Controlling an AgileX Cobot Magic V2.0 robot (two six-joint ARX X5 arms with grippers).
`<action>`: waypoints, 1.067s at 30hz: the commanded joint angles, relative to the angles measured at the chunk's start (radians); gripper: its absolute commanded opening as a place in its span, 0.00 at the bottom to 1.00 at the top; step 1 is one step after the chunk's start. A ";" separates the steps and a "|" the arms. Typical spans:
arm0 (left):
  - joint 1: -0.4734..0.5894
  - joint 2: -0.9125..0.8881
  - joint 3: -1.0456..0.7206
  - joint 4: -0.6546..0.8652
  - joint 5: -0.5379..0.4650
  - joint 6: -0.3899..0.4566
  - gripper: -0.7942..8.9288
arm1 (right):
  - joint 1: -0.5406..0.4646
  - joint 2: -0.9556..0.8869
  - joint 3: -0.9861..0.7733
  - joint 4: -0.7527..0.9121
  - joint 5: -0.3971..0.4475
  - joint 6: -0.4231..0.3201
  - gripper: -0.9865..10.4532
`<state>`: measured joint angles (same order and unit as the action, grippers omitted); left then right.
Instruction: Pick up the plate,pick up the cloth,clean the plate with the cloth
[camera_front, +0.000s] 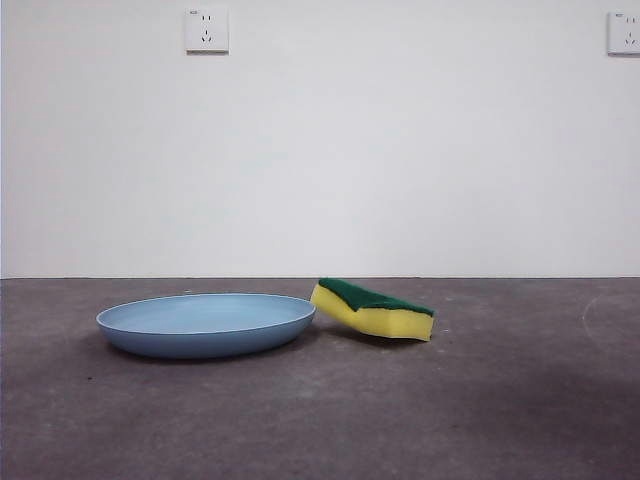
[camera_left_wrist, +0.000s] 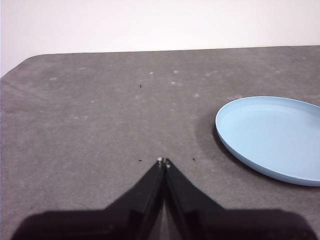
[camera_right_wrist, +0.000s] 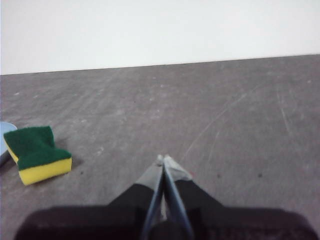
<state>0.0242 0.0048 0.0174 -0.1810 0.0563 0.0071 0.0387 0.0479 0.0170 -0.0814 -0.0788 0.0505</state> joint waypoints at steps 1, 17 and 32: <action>0.004 -0.003 -0.014 0.003 -0.001 -0.007 0.08 | 0.000 -0.024 -0.011 -0.030 0.000 0.036 0.09; 0.004 -0.003 -0.014 0.003 -0.001 -0.007 0.08 | 0.002 -0.027 -0.011 -0.100 0.027 0.161 0.09; 0.004 -0.003 -0.014 0.003 -0.001 -0.007 0.08 | 0.002 -0.027 -0.011 -0.099 0.029 0.161 0.09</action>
<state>0.0242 0.0048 0.0174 -0.1810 0.0559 0.0071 0.0395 0.0216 0.0158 -0.1692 -0.0517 0.2028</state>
